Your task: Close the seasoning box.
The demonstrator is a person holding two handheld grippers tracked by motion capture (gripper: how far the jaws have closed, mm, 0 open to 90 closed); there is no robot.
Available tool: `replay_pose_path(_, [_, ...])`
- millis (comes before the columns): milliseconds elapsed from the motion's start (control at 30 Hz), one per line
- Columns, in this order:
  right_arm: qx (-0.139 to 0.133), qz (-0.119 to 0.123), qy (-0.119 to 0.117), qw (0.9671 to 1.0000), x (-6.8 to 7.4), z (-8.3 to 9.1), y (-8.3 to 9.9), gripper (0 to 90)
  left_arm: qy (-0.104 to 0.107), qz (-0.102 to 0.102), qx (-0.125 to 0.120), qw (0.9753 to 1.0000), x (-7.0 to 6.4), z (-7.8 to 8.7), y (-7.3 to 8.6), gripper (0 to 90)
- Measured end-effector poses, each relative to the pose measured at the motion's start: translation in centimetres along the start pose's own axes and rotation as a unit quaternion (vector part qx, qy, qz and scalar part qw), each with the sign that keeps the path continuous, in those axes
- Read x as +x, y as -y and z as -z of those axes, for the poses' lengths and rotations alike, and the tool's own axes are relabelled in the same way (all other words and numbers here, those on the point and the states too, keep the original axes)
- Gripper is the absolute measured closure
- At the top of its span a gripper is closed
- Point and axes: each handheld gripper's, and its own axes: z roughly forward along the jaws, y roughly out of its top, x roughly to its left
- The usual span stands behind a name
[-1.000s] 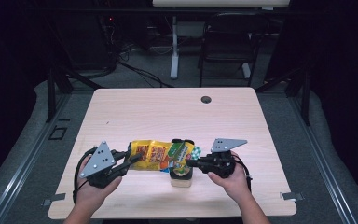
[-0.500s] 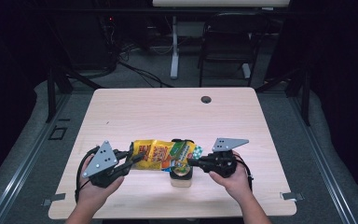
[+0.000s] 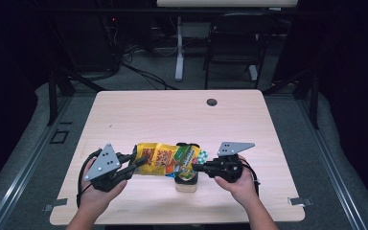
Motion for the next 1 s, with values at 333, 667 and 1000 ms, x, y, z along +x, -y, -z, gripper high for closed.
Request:
replay_pose_path(333, [0.001, -0.001, -0.003, 1.0000, -0.1, -0.1, 0.0, 89.8, 0.000, -0.004, 0.002, 1.0000, 0.0, 0.0, -0.4, 80.7])
replay_pose_path(667, [-0.004, 0.012, 0.026, 0.9996, 0.3, -0.9, 0.2, 89.0, -0.006, -0.006, 0.005, 0.9999, -0.1, 0.2, -0.2, 81.1])
replay_pose_path(1000, [-0.012, 0.012, 0.041, 0.9990, 0.3, -1.0, 0.1, 88.9, -0.007, -0.006, 0.005, 0.9999, 0.0, 0.0, -0.1, 81.4])
